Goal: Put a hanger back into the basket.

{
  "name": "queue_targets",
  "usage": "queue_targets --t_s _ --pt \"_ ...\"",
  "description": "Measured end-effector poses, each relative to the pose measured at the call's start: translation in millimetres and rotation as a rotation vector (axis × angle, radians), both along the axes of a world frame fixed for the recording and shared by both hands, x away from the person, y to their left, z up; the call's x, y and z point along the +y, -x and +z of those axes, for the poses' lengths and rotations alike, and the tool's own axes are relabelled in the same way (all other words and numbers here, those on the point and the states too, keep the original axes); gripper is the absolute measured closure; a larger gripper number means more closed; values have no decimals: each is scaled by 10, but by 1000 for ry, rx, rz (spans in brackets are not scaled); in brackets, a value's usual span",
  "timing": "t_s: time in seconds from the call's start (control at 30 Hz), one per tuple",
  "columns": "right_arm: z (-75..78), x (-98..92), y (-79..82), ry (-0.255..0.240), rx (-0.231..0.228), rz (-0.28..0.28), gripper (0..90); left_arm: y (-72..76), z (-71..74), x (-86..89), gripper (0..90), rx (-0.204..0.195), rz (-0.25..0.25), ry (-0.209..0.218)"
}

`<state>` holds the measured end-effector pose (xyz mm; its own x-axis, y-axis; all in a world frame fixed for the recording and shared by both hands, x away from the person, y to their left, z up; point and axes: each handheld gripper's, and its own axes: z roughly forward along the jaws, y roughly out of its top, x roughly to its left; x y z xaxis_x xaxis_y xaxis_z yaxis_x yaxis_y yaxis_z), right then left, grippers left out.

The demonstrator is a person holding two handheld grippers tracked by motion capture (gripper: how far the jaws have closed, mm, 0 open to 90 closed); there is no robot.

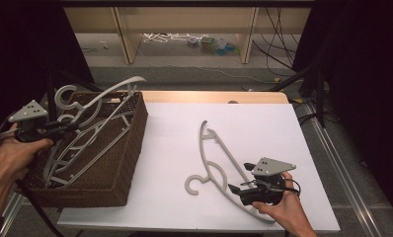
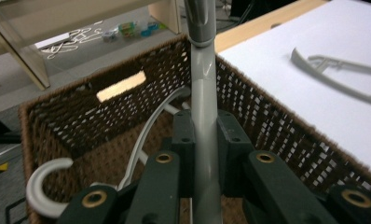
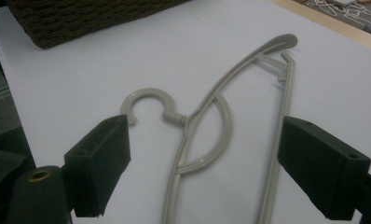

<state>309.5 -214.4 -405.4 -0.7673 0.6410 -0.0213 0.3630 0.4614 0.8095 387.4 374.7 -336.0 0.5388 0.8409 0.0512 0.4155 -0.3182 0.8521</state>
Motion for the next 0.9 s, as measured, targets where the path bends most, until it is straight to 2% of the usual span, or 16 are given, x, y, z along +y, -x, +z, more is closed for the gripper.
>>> queue_targets --t_s 0.2,0.37,0.4,0.43,0.5,0.6,0.63,0.67,0.7,0.77,0.9 --pt "-2 -10 -12 0 -7 4 180 34 -102 69 795 13 0 -6" --pt "-11 -12 -13 -1 -8 2 180 46 -180 131 795 58 -3 -38" --pt "-13 -12 -11 -1 -5 -1 180 48 -195 138 795 61 7 -30" --pt "-16 -13 -10 -2 -4 -2 180 49 -198 162 795 69 10 -48" --pt "-17 -17 -12 -2 -1 0 179 54 -224 189 795 65 26 -19" --pt "-19 -20 -13 -1 -1 -2 178 57 -257 238 795 76 33 -12" --pt "-20 -22 -11 0 3 -3 179 56 -260 258 795 92 32 -38" --pt "-20 -23 -13 0 1 -4 178 48 -290 251 794 93 43 -15" --pt "-19 -24 -19 2 3 -2 178 42 -289 270 794 115 42 -46" --pt "-20 -24 -19 2 3 -2 178 7 -325 269 794 125 35 -33" --pt "-20 -28 -20 2 5 -4 178 -62 -377 215 793 184 22 -46"
